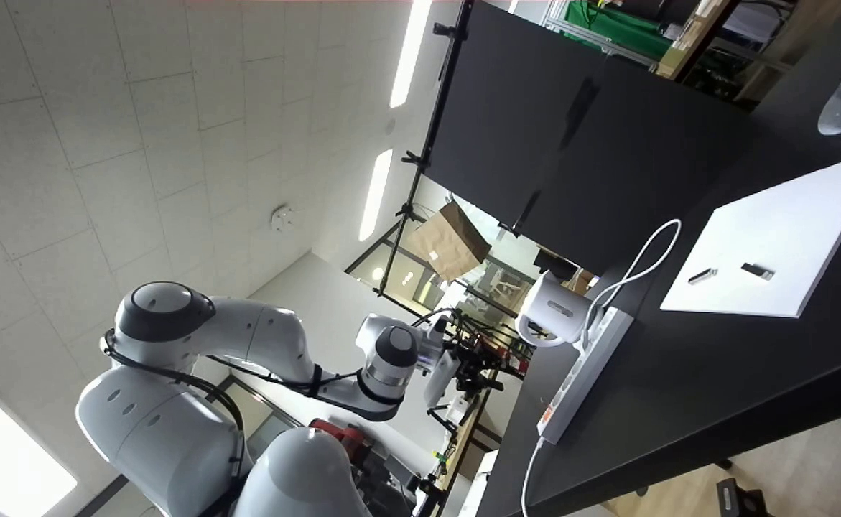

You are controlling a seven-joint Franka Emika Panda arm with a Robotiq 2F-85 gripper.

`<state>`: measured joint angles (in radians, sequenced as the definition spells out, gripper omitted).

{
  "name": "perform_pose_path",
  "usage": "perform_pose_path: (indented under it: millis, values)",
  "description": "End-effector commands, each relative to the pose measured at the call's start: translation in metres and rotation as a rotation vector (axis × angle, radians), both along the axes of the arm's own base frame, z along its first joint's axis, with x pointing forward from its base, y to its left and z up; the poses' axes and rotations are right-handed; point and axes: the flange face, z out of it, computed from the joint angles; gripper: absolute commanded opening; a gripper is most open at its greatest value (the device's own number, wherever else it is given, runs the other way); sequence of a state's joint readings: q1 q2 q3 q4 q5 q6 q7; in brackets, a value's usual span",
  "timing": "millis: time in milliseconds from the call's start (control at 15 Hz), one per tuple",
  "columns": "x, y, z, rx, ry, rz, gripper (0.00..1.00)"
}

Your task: Turn on the extension cable

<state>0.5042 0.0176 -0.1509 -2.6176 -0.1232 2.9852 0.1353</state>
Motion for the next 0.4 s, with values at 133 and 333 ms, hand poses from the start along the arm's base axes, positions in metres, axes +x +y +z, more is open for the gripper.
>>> perform_pose_path:
  millis: [133, 333]
  values:
    - [-0.0026, -0.0038, 0.0067, -0.004, -0.001, 0.002, 0.68]
    - [-0.0044, -0.0044, 0.0051, -0.005, 0.003, 0.002, 0.68]
